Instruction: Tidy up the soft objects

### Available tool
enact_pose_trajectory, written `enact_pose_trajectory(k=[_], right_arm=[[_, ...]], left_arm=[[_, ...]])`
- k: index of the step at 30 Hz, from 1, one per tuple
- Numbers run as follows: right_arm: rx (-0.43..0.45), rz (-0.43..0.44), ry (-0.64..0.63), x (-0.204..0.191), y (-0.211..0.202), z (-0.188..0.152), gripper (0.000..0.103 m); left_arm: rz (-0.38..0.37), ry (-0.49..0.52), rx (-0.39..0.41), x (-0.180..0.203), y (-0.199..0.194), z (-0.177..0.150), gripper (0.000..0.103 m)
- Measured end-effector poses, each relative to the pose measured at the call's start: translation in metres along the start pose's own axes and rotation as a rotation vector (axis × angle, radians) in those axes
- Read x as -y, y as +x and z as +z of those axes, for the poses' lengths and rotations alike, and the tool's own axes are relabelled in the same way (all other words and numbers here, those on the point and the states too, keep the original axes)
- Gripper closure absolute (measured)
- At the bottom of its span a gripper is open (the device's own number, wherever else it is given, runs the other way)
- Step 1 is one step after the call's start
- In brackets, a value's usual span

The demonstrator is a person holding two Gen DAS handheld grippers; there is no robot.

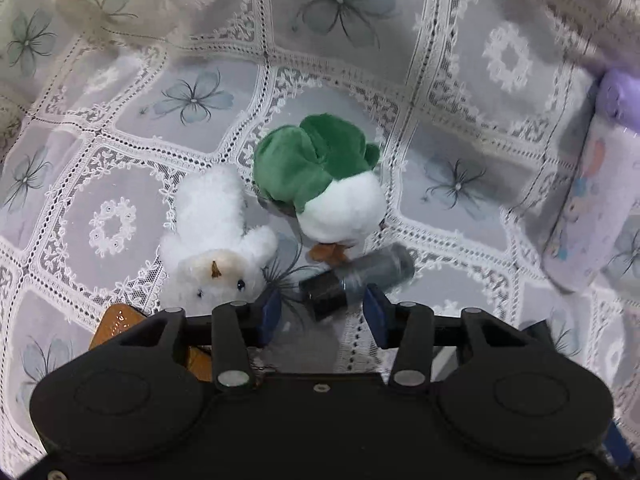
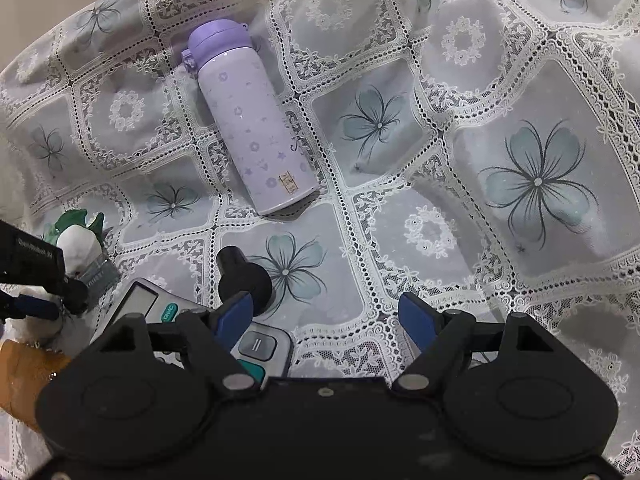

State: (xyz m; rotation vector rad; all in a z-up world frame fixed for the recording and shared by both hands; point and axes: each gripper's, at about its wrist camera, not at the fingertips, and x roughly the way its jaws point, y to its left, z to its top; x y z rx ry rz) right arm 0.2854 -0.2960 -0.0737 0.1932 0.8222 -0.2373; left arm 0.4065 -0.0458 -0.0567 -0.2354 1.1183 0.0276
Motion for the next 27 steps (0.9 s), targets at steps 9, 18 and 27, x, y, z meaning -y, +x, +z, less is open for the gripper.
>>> enact_pose_trajectory(k=[9,18,27], right_arm=[[-0.004,0.011,0.016,0.003,0.0,-0.002,0.024],[-0.003,0.013,0.03,0.01,-0.004,-0.003,0.024],[-0.008,0.014,0.032,0.011,-0.002,-0.005,0.024]], left_arm=[[-0.039,-0.116,0.026,0.007,-0.016,-0.008,0.042],[-0.038,-0.17,0.04,0.02,-0.015,-0.006,0.037],[0.019,-0.154,0.029,0.03,0.001,0.0,0.032]])
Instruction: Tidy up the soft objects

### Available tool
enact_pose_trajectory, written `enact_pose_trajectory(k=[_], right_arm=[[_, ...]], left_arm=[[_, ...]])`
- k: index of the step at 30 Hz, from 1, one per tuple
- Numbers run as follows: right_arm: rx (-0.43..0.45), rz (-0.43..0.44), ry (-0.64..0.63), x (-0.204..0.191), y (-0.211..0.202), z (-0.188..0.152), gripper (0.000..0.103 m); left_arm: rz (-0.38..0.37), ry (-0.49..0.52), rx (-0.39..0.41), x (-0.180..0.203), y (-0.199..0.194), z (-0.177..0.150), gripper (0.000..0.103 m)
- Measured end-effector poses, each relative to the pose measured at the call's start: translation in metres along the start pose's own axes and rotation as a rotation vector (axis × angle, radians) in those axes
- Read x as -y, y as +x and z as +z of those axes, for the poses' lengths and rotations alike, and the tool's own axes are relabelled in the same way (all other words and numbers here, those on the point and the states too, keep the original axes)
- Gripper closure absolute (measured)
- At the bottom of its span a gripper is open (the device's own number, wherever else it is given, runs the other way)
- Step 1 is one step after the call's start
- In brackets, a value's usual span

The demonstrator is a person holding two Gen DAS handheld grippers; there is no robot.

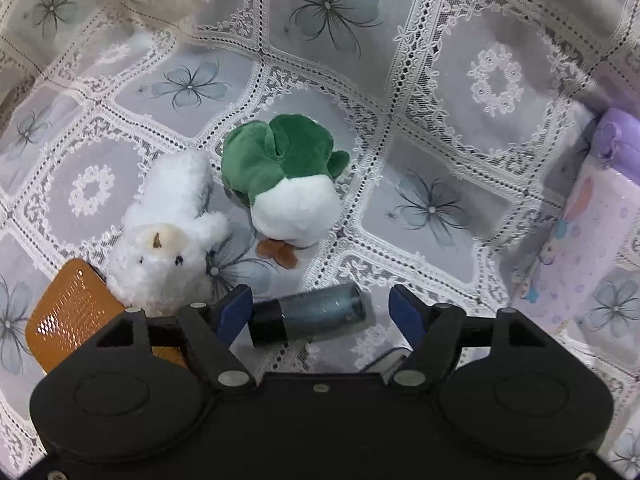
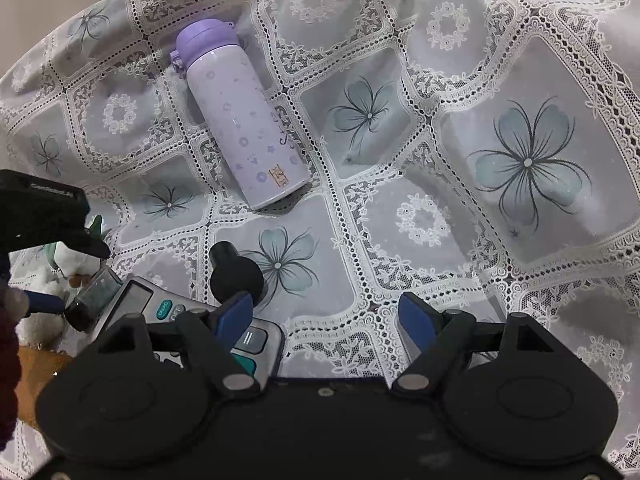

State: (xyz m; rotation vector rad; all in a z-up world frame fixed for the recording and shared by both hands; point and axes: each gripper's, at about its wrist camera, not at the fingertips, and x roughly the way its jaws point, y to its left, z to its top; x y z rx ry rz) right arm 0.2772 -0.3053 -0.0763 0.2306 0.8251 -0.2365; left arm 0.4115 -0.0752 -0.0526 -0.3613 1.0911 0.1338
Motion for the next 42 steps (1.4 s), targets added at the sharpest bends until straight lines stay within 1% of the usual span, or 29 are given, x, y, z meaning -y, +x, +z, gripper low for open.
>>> enact_pose_trajectory(k=[5,8,11,13,17,20,22,24,26,30,35,38,41,42], right_arm=[[0.002,0.0,-0.005,0.0,0.0,-0.001,0.024],[0.001,0.002,-0.007,-0.001,0.001,0.0,0.024],[0.0,0.004,-0.012,-0.004,0.002,0.0,0.024],[0.001,0.007,-0.015,-0.005,0.002,0.0,0.024],[0.008,0.01,-0.022,-0.007,-0.001,0.001,0.024],[0.016,0.011,-0.022,-0.007,-0.003,0.002,0.024],[0.017,0.014,-0.017,-0.006,-0.004,0.003,0.024],[0.02,0.016,-0.014,-0.005,-0.005,0.003,0.024],[0.021,0.019,-0.011,-0.004,-0.006,0.004,0.024],[0.024,0.022,-0.006,-0.004,-0.008,0.004,0.024],[0.026,0.023,0.001,-0.001,-0.01,0.004,0.023],[0.025,0.02,0.002,0.0,-0.008,0.004,0.023],[0.023,0.019,0.004,0.001,-0.007,0.004,0.023],[0.022,0.017,0.004,0.001,-0.007,0.004,0.023]], left_arm=[[0.017,0.019,-0.022,-0.001,0.007,0.002,0.034],[-0.006,0.01,-0.027,-0.004,0.002,0.0,0.032],[-0.001,0.019,-0.03,-0.003,0.003,0.0,0.032],[0.005,0.004,-0.031,-0.004,0.003,0.0,0.032],[-0.008,-0.07,-0.055,-0.011,0.005,0.002,0.031],[0.0,-0.074,-0.028,-0.013,-0.001,0.0,0.031],[-0.003,-0.097,-0.013,-0.016,-0.006,0.0,0.027],[-0.009,-0.142,-0.011,-0.019,-0.008,0.001,0.018],[-0.001,-0.167,-0.015,-0.018,-0.007,0.001,0.018],[0.025,-0.169,-0.03,-0.011,0.002,-0.003,0.018],[0.045,-0.199,-0.048,-0.01,0.017,-0.002,0.018],[0.063,-0.203,-0.041,-0.012,0.022,0.0,0.018],[0.067,-0.196,-0.053,-0.015,0.029,0.001,0.021],[0.069,-0.19,-0.056,-0.015,0.031,0.001,0.025]])
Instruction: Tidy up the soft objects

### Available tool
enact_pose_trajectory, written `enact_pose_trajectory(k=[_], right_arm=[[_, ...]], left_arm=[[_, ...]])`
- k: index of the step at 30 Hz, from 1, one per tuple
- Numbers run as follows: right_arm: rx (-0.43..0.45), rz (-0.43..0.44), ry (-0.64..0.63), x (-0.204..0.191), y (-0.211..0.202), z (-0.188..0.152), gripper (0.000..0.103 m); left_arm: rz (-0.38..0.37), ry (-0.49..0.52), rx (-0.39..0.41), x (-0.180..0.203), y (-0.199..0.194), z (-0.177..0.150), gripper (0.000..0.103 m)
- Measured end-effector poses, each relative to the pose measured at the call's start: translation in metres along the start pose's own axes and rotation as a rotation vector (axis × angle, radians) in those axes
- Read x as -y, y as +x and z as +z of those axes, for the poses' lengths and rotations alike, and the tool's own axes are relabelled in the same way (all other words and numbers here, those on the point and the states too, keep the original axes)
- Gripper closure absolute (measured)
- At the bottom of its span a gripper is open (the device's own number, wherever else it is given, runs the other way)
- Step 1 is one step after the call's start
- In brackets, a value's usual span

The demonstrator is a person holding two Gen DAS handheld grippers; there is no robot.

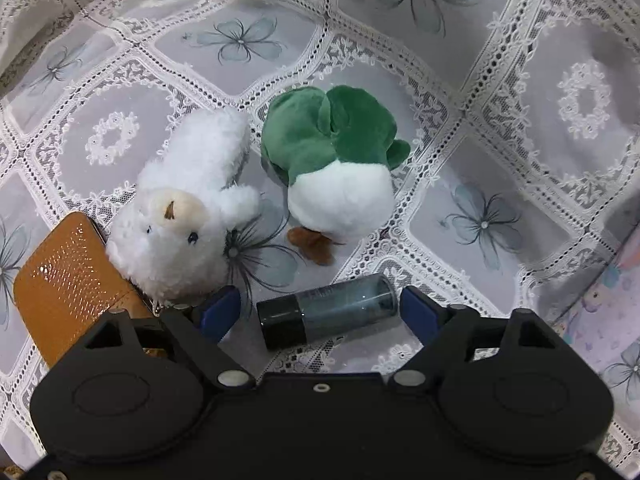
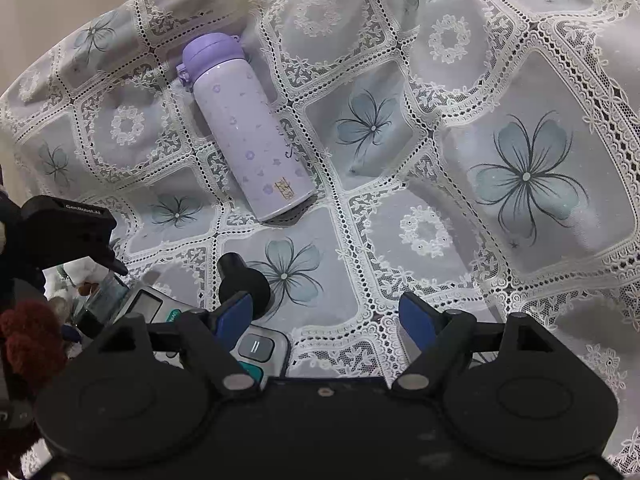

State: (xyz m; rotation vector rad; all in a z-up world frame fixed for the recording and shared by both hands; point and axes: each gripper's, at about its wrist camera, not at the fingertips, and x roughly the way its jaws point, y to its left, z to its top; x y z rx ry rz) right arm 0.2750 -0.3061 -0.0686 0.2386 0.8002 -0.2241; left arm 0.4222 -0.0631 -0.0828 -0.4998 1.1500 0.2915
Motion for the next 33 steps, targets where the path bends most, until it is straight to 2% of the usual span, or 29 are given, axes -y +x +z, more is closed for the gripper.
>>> enact_pose_trajectory(k=[1,2,11,14,22,27,31,33], right_arm=[[-0.001,0.0,0.0,0.0,0.0,0.0,0.023],[-0.002,-0.001,0.0,0.0,0.001,0.0,0.023],[0.008,-0.01,-0.03,-0.005,0.0,0.005,0.023],[0.011,-0.011,-0.054,-0.012,0.004,0.011,0.023],[-0.021,-0.006,-0.141,-0.037,0.022,0.013,0.023],[-0.051,-0.062,-0.217,-0.04,0.035,0.015,0.024],[0.02,-0.201,-0.19,-0.03,0.03,0.027,0.023],[0.034,-0.21,-0.167,-0.029,0.027,0.032,0.023]], left_arm=[[0.003,0.012,0.002,0.0,0.0,-0.001,0.026],[-0.001,0.033,0.008,0.0,-0.001,-0.002,0.034],[-0.081,0.257,-0.008,-0.005,-0.008,-0.01,0.034],[-0.081,0.358,0.014,-0.002,-0.017,-0.018,0.034],[-0.107,0.511,0.083,-0.009,-0.044,-0.021,0.034],[-0.138,0.549,0.093,-0.016,-0.057,-0.019,0.034],[-0.154,0.573,0.101,-0.02,-0.063,-0.02,0.034],[-0.164,0.581,0.098,-0.022,-0.065,-0.02,0.034]])
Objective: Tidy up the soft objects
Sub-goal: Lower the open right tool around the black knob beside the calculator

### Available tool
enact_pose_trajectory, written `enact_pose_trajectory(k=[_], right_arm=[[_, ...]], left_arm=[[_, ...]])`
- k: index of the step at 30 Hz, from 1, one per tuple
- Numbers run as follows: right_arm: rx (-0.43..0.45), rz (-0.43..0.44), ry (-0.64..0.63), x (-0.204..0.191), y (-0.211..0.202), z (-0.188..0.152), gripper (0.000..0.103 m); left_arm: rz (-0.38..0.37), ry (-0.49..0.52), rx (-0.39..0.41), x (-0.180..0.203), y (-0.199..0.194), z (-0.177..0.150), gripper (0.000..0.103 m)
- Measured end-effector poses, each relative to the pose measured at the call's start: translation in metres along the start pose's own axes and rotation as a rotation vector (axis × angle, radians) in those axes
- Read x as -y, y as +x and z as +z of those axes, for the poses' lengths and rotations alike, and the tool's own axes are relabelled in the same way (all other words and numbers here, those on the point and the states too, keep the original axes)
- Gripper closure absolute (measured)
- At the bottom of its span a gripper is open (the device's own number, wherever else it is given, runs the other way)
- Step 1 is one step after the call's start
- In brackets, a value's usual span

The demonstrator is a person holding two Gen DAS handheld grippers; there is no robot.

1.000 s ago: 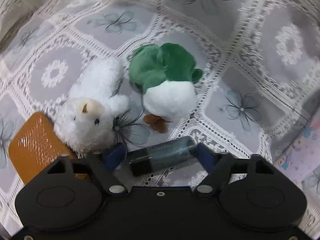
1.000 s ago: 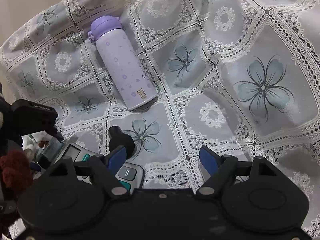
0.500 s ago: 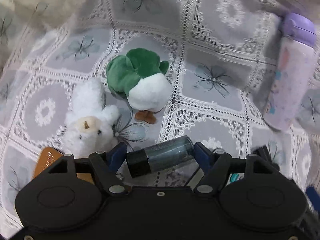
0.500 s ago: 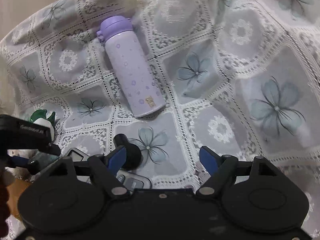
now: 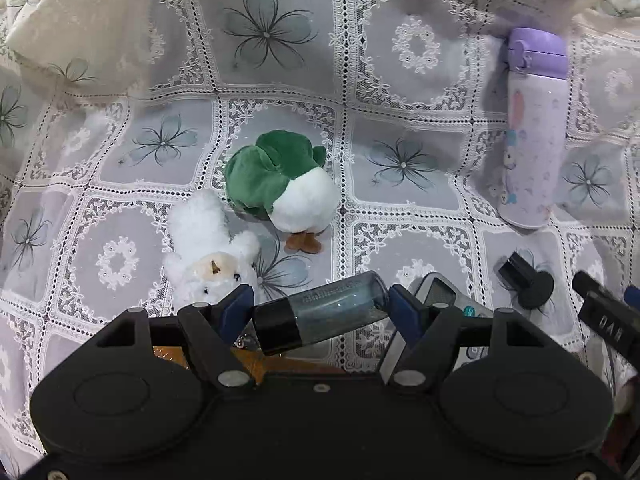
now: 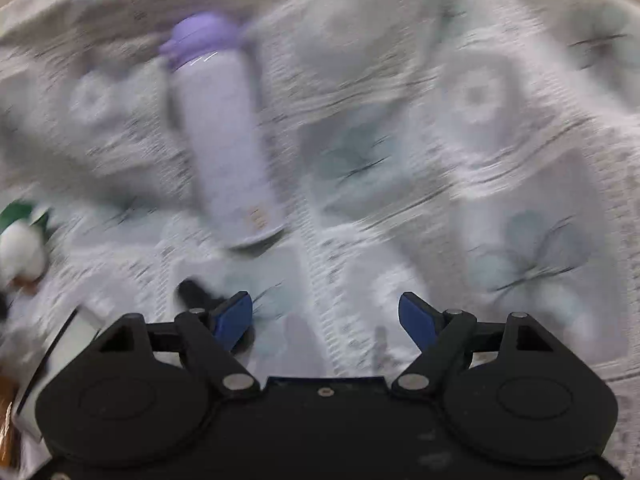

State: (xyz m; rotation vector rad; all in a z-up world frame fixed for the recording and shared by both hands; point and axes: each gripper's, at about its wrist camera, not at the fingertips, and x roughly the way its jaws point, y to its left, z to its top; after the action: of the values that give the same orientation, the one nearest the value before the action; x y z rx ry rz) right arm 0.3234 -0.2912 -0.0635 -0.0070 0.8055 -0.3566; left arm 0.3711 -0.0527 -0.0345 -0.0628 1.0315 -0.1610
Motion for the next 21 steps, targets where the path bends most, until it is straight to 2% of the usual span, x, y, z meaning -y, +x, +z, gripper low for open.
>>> enact_pose_trajectory(k=[5,8,11,15,21], right_arm=[[-0.047,0.108,0.034,-0.018,-0.007,-0.003,0.023],[-0.092,0.141,0.031,-0.038,-0.002,-0.009,0.023],[-0.133,0.142,0.06,-0.053,0.011,-0.009,0.023],[-0.214,0.166,0.163,-0.056,0.03,-0.007,0.022],[-0.211,0.135,0.206,-0.061,0.045,0.002,0.022]], left_arm=[[0.007,0.012,0.01,-0.004,-0.002,-0.003,0.034],[0.005,0.014,0.006,-0.007,-0.002,-0.006,0.034],[0.005,0.012,0.0,-0.013,-0.002,-0.009,0.034],[0.01,0.014,0.007,-0.019,-0.003,-0.011,0.034],[0.002,0.026,0.018,-0.021,-0.003,-0.011,0.034]])
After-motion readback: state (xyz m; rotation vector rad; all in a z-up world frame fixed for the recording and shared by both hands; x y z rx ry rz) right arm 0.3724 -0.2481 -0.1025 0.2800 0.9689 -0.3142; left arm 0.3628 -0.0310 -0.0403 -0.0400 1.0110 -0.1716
